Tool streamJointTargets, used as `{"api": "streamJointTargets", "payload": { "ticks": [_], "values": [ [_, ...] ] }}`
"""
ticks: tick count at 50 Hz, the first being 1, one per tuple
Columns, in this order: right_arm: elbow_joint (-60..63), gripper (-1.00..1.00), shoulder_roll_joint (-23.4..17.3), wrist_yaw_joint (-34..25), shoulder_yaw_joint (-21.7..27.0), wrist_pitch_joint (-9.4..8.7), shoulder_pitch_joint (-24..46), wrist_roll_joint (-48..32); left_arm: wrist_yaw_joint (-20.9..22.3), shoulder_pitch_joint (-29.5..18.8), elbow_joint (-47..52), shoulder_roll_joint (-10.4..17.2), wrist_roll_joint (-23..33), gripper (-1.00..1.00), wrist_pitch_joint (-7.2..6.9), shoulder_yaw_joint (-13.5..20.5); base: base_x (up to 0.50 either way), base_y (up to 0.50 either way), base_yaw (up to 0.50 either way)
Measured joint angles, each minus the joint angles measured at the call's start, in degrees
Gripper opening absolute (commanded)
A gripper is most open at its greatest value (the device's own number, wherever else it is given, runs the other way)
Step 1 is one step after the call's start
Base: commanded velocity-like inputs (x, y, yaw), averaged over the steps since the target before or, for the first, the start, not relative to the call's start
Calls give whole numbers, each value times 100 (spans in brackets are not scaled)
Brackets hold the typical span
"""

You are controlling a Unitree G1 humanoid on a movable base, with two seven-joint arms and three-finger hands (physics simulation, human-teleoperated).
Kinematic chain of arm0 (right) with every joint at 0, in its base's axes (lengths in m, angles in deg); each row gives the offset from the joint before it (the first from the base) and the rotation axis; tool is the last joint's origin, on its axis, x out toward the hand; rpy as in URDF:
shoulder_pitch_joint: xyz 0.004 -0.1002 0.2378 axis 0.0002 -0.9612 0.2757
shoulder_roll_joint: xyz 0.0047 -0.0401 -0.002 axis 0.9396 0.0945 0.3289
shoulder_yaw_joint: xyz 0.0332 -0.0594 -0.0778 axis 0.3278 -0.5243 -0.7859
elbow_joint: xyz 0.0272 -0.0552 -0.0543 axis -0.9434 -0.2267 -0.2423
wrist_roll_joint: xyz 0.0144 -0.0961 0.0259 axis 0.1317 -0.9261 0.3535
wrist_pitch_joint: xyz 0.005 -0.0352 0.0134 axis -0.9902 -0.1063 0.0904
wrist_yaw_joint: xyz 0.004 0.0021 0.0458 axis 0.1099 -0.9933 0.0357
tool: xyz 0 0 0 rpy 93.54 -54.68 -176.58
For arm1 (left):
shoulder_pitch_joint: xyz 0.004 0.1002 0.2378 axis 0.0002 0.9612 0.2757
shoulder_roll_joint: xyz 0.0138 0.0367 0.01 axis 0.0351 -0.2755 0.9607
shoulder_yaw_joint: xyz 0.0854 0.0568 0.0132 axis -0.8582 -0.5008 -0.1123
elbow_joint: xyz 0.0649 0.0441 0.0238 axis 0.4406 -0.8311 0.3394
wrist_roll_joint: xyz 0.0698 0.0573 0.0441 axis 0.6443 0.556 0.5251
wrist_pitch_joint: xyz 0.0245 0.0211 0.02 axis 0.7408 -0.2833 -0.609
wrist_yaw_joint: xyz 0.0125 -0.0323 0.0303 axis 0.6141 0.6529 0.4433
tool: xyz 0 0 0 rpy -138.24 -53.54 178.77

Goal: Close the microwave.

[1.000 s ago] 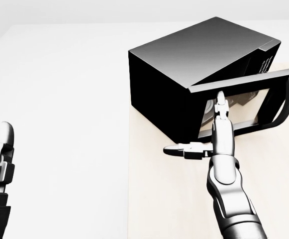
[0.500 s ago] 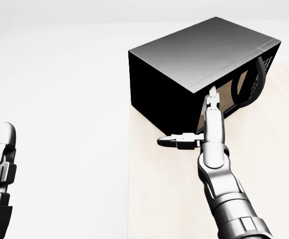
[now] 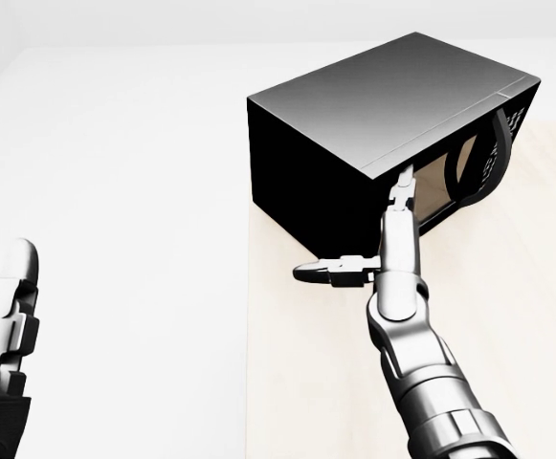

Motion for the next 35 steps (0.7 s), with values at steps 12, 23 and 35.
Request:
{"api": "streamJointTargets", "payload": {
  "ticks": [12,23,35],
  "values": [
    [5,100,-8,34,-38,0,-9,29,-2,0,33,6,-5,100,0,3,1,0,0],
    [2303,100,-94,-459,-96,-668,-913,276,23,13,54,-1,-16,100,0,25,0,0,0],
    [5637,100,27,-1056,-170,-1000,-2763,185,51,40,60,-11,-19,100,0,34,0,0,0]
  ]
}}
